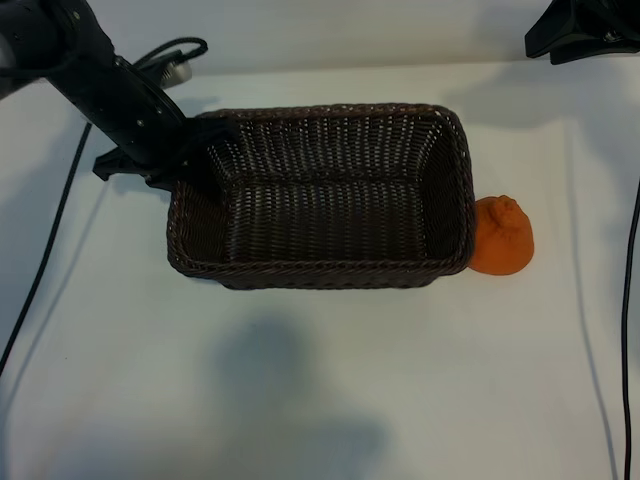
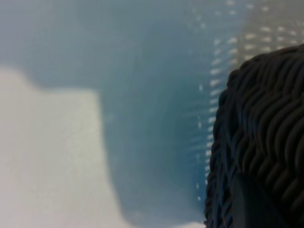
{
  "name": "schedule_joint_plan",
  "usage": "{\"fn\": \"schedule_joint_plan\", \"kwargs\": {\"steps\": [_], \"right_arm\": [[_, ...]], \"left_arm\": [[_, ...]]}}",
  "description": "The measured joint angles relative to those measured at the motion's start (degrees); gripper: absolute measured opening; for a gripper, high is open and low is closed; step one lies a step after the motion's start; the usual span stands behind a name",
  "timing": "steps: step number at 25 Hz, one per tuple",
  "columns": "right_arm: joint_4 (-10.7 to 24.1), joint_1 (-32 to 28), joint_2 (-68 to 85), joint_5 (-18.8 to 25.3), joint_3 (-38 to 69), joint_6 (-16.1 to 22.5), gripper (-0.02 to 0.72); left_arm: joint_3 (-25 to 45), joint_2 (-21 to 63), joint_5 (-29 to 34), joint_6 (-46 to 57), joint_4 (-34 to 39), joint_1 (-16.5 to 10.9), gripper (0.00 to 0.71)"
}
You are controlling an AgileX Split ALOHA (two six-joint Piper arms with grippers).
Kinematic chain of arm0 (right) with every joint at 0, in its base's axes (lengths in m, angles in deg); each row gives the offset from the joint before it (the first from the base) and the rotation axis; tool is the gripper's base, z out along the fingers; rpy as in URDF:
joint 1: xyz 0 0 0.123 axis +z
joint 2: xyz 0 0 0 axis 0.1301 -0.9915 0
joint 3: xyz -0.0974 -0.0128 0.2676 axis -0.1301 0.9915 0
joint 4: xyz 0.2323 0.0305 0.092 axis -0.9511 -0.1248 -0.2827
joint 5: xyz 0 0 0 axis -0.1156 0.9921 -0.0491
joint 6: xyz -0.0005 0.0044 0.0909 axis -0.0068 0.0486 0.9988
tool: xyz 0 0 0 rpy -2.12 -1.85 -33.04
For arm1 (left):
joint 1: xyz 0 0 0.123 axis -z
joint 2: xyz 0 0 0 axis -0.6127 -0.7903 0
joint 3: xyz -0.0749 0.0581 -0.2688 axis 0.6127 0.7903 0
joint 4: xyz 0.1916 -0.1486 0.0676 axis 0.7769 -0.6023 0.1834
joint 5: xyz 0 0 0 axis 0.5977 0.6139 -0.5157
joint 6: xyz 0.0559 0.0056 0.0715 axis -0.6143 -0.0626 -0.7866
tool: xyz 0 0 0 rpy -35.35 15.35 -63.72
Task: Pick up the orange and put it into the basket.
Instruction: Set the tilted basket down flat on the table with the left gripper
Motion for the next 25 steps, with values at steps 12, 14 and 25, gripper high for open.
{"fn": "schedule_joint_plan", "kwargs": {"steps": [12,14,25], "right_arm": [[0.00,0.00,0.00,0.06,0.00,0.05,0.278],[0.00,0.00,0.00,0.06,0.00,0.05,0.278],[0.00,0.00,0.00,0.06,0.00,0.05,0.278]], "left_arm": [[-0.31,-0.37,-0.28,-0.20,0.13,0.38,0.151],[-0.31,-0.37,-0.28,-0.20,0.36,0.38,0.151],[-0.36,-1.77,0.08,0.13,0.44,0.38,0.151]]}}
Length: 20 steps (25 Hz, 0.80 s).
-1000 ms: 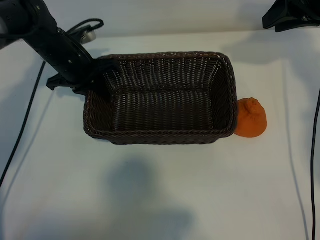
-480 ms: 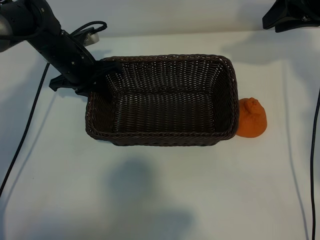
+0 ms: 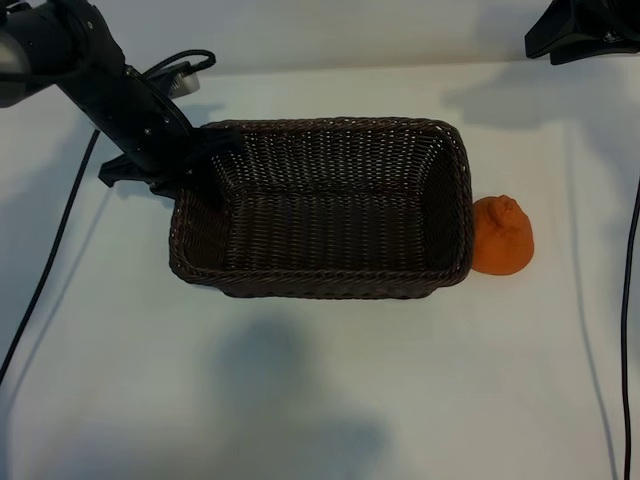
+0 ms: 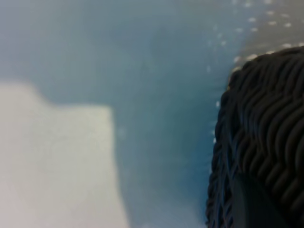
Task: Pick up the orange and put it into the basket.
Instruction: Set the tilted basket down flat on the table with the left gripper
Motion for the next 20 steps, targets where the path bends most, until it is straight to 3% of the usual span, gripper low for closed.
{"fn": "schedule_joint_plan", "kwargs": {"steps": [20], "right_arm": [[0.00,0.00,0.00,-0.06,0.00,0.00,0.278]], "left_arm": [[0.00,-0.18,-0.06,1.29,-0.67,0.00,0.161]]}}
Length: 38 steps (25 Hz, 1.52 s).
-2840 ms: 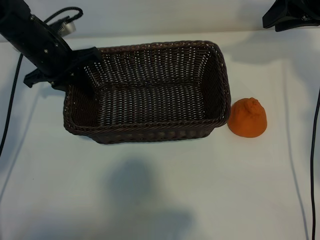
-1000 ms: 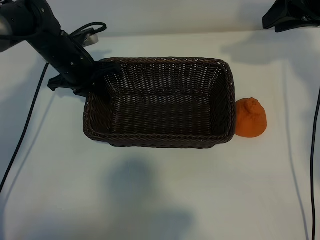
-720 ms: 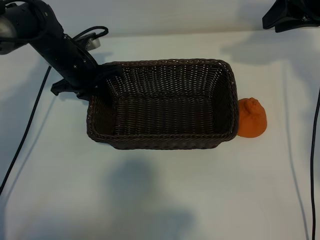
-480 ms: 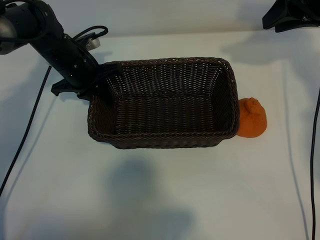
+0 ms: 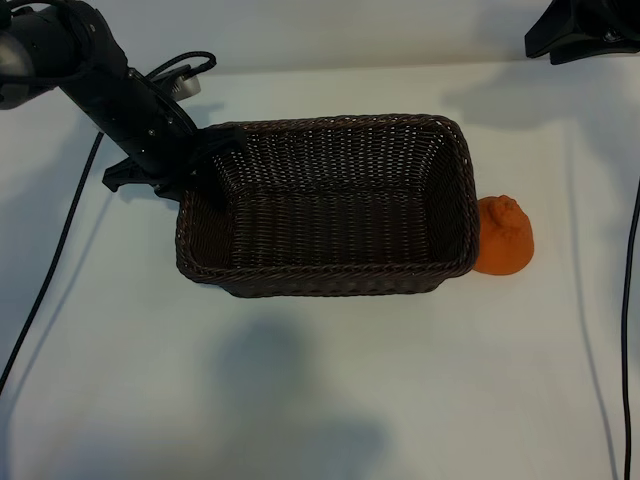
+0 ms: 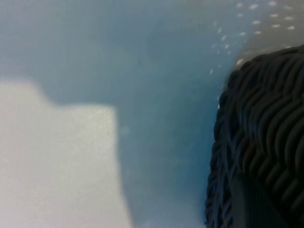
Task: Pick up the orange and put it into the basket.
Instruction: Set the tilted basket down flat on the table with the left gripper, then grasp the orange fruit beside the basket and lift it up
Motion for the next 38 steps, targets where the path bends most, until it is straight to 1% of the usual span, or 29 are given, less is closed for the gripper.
{"fn": "schedule_joint_plan", "kwargs": {"steps": [1,2,7,9,11,16,19,21,24,27,31,38], "right_arm": [[0.00,0.00,0.00,0.00,0.00,0.00,0.278],[0.00,0.00,0.00,0.00,0.00,0.00,0.278],[0.00,0.00,0.00,0.00,0.00,0.00,0.278],[0.00,0.00,0.00,0.00,0.00,0.00,0.278],[0.00,0.00,0.00,0.00,0.00,0.00,0.278],[0.00,0.00,0.00,0.00,0.00,0.00,0.278],[0.00,0.00,0.00,0.00,0.00,0.00,0.278],[0.00,0.00,0.00,0.00,0.00,0.00,0.278],[0.00,0.00,0.00,0.00,0.00,0.00,0.278],[0.00,0.00,0.00,0.00,0.00,0.00,0.278],[0.00,0.00,0.00,0.00,0.00,0.00,0.278],[0.00,0.00,0.00,0.05,0.00,0.00,0.278]], "left_arm": [[0.00,0.00,0.00,0.00,-0.12,0.00,0.177],[-0.05,0.00,0.00,0.02,-0.32,0.00,0.209],[-0.12,0.00,0.40,0.02,-1.42,0.00,0.426],[-0.51,0.00,0.78,0.02,-1.42,0.00,0.483],[-1.07,0.00,1.45,0.09,-1.42,0.00,0.512],[-3.03,0.00,3.92,0.23,-1.37,-0.17,0.525],[-5.07,0.00,7.92,0.34,-1.43,-0.85,0.525],[-6.35,0.00,10.37,0.34,-1.43,-1.77,0.525],[-8.24,0.00,10.37,0.34,-1.33,-2.96,0.525],[-8.59,1.00,11.07,0.34,-1.33,-3.47,0.525],[-8.59,3.74,11.07,0.34,0.27,-3.47,0.525],[-8.59,11.71,11.07,1.81,4.18,-3.47,0.525]]}}
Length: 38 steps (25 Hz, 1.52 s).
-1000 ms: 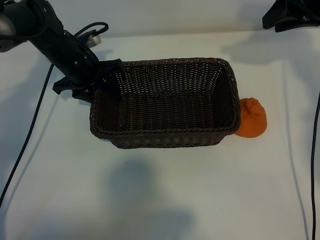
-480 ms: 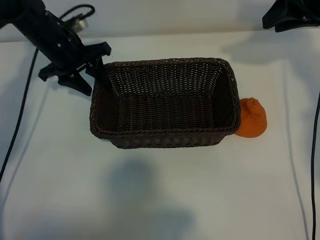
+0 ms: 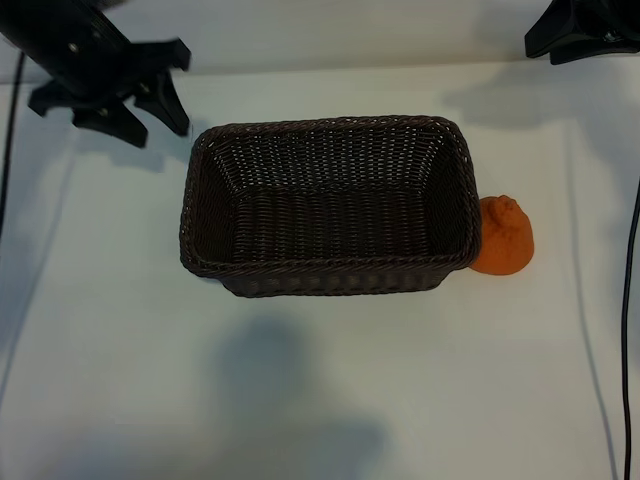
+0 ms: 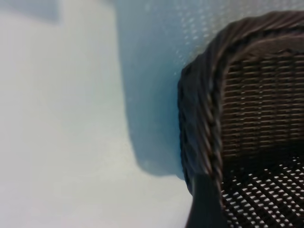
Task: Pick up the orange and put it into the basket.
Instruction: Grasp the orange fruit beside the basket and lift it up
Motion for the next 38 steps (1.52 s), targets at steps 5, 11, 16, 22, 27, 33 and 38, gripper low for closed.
{"fn": "schedule_joint_plan", "kwargs": {"steps": [5,11,16,22,27,33,38], "right_arm": [[0.00,0.00,0.00,0.00,0.00,0.00,0.278],[0.00,0.00,0.00,0.00,0.00,0.00,0.278],[0.00,0.00,0.00,0.06,0.00,0.00,0.278],[0.00,0.00,0.00,0.06,0.00,0.00,0.278],[0.00,0.00,0.00,0.06,0.00,0.00,0.278],[0.00,0.00,0.00,0.01,0.00,0.00,0.278],[0.00,0.00,0.00,0.01,0.00,0.00,0.278]], "left_arm": [[0.00,6.05,0.00,0.53,1.41,0.00,0.525],[0.00,8.11,0.00,0.89,1.29,0.00,0.525],[0.00,8.11,0.00,0.89,0.24,0.00,0.525],[1.27,9.36,0.00,0.18,0.01,0.00,0.525],[6.38,12.45,0.00,-1.54,0.01,0.00,0.525],[12.31,16.08,0.00,-3.07,-0.18,0.00,0.525],[17.18,19.97,0.00,-6.18,-5.00,-1.26,0.525]]}}
